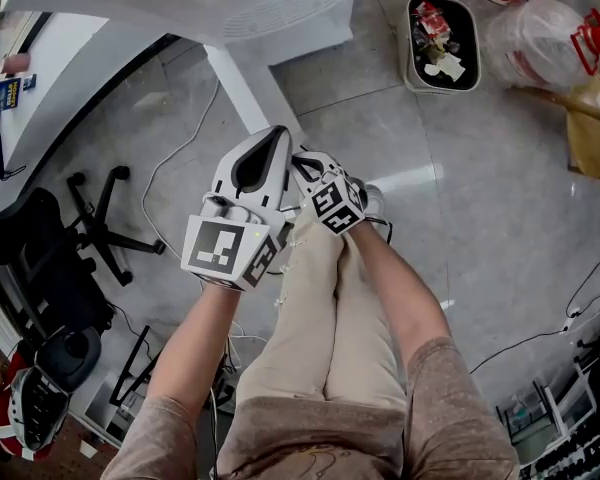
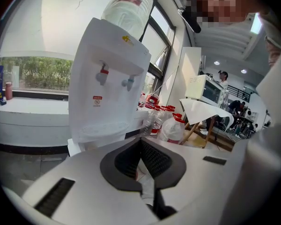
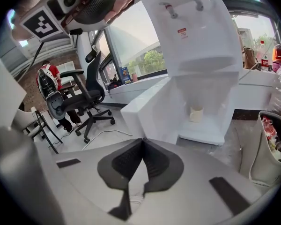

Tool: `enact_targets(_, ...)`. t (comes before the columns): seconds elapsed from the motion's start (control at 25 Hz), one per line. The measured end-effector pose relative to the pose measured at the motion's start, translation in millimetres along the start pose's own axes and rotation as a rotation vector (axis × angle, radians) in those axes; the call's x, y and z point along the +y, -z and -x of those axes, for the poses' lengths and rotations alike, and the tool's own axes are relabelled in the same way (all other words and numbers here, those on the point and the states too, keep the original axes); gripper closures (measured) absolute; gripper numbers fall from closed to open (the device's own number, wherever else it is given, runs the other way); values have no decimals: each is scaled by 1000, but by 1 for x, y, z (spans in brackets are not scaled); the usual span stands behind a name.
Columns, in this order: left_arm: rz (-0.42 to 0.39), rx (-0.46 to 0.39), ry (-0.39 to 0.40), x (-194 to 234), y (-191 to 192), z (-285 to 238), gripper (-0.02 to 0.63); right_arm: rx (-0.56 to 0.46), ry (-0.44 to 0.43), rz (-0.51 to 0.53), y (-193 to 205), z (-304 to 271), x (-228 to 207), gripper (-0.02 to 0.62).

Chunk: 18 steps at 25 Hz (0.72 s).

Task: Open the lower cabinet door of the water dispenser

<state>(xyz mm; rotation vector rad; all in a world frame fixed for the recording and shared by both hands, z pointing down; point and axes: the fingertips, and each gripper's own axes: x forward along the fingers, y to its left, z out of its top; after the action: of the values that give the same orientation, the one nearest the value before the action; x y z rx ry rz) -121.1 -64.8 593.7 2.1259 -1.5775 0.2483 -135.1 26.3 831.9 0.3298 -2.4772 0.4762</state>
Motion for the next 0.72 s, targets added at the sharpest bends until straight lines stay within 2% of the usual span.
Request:
enact_targets(0.2,1,0,-17,-1,-9,18,594,-33,2,3,-26,24,-1,589)
enact_targets(0.36,-4,-1,-23,-11,-28,34,594,-89,38,-3,-64,64,-10,589)
enact_targets(0.56,-23,-21,-26,-28,-80,58,594,-203,128,-49,-137,144,-23,589)
enact_targets(0.72,-55,-53,-22,-48,-138,77,594,-281,164,-17,-208,220,-20,589)
